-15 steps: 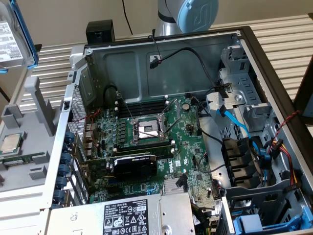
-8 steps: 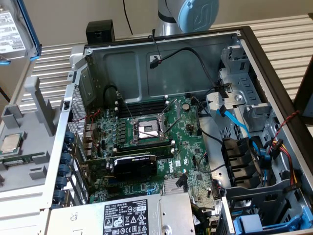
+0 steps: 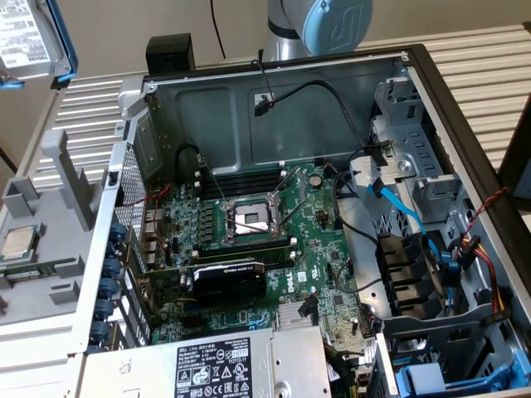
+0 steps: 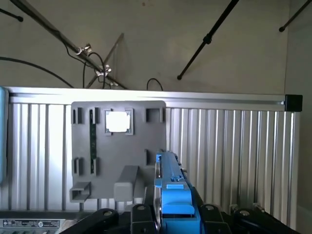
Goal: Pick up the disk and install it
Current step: 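Pick up the disk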
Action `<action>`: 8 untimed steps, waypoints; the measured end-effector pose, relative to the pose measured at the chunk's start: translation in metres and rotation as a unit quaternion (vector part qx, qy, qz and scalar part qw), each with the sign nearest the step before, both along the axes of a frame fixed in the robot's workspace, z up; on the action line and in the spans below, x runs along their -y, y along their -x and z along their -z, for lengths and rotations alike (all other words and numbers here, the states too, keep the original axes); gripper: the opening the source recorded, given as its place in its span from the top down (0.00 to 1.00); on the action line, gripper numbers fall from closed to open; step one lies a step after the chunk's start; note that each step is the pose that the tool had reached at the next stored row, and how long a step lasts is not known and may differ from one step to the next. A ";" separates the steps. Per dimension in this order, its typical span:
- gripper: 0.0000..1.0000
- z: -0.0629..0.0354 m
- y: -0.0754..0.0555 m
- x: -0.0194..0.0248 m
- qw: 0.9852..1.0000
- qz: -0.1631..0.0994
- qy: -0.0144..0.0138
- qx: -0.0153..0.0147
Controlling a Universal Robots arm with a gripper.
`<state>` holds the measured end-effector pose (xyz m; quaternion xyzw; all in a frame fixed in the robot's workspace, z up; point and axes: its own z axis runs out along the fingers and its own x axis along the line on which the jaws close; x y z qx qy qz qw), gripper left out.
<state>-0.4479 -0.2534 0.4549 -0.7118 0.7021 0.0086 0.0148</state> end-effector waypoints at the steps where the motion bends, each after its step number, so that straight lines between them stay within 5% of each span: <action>1: 0.63 -0.0032 -0.003 0.0000 1.000 0.000 0.000 0.000; 8: 0.63 -0.0256 -0.027 0.0001 1.000 0.000 0.000 0.000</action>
